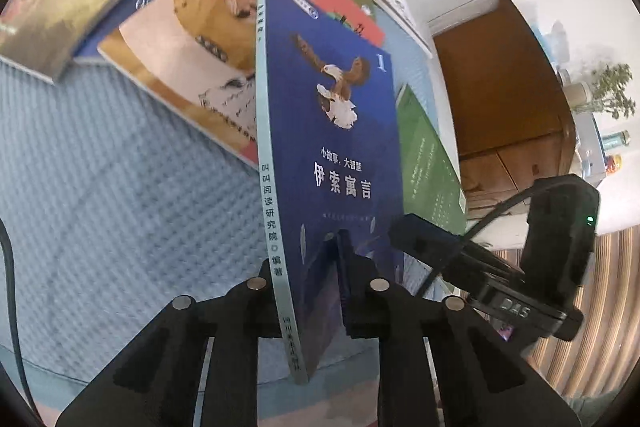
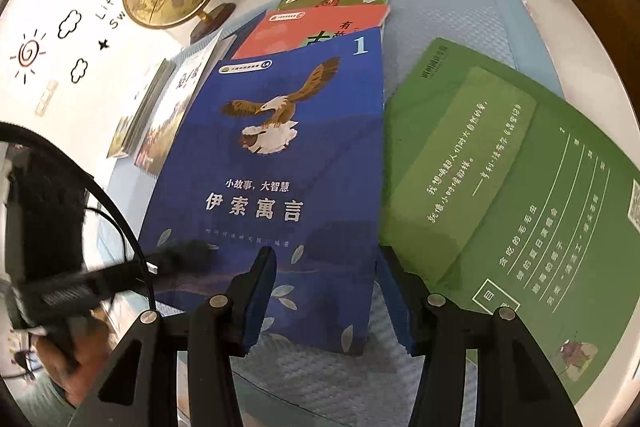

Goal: Organize books

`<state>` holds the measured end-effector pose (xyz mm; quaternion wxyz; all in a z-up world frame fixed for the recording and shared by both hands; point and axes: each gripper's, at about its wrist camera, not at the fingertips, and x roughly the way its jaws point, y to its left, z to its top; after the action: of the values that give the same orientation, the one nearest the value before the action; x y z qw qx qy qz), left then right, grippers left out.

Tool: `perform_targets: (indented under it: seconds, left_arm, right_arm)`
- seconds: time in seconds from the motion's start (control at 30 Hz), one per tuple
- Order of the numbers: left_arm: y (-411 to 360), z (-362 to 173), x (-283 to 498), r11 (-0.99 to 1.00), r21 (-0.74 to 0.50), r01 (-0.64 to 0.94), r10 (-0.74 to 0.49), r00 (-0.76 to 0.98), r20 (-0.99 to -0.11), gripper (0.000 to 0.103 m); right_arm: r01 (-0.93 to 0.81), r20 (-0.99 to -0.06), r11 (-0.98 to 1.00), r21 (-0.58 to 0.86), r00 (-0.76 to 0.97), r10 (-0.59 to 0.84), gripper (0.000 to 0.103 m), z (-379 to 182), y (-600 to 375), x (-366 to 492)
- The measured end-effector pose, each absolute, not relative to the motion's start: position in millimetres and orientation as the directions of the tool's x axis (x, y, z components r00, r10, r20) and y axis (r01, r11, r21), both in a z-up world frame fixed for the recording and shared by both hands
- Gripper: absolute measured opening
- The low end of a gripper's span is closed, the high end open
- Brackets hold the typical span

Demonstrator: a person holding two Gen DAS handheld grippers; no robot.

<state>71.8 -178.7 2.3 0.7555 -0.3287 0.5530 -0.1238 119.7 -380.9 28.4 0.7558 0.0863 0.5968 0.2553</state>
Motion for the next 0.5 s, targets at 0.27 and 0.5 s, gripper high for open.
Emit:
perform_targets:
  seconds: [0.27, 0.5]
  left_arm:
    - [-161, 18, 74, 0.608, -0.767, -0.204, -0.652, 0.423, -0.629, 0.009]
    - [-163, 14, 75, 0.509, -0.829, -0.233, -0.725, 0.403, -0.558, 0.009]
  right_arm:
    - [-0.149, -0.794, 0.786, 0.6, 0.012, 0.608, 0.058, 23, -408, 116]
    - [-0.043, -0.665, 0.663, 0.747, -0.051, 0.745, 0.063, -3, -428, 111]
